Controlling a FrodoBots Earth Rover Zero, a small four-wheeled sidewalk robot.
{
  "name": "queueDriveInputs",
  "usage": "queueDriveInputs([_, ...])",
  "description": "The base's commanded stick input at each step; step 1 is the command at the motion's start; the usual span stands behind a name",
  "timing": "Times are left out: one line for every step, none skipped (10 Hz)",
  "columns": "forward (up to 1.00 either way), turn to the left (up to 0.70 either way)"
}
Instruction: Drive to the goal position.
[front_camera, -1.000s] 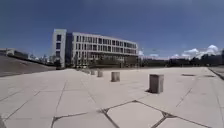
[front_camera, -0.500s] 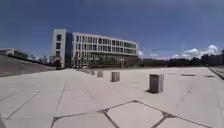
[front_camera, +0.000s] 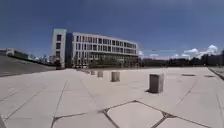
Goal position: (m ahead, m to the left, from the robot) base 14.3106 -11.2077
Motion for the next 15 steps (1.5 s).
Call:
queueDriveInputs([0.05, 0.00])
queueDriveInputs([0.05, 0.00])
queueDriveInputs([0.05, 0.00])
queueDriveInputs([0.05, 0.00])
queueDriveInputs([0.05, 0.00])
queueDriveInputs([0.05, 0.00])
queueDriveInputs([0.05, 0.00])
queueDriveInputs([0.05, 0.00])
queueDriveInputs([0.05, 0.00])
queueDriveInputs([0.05, 0.00])
queueDriveInputs([0.06, 0.00])
queueDriveInputs([0.05, 0.00])
queueDriveInputs([0.05, 0.00])
queueDriveInputs([0.05, 0.00])
queueDriveInputs([0.05, 0.00])
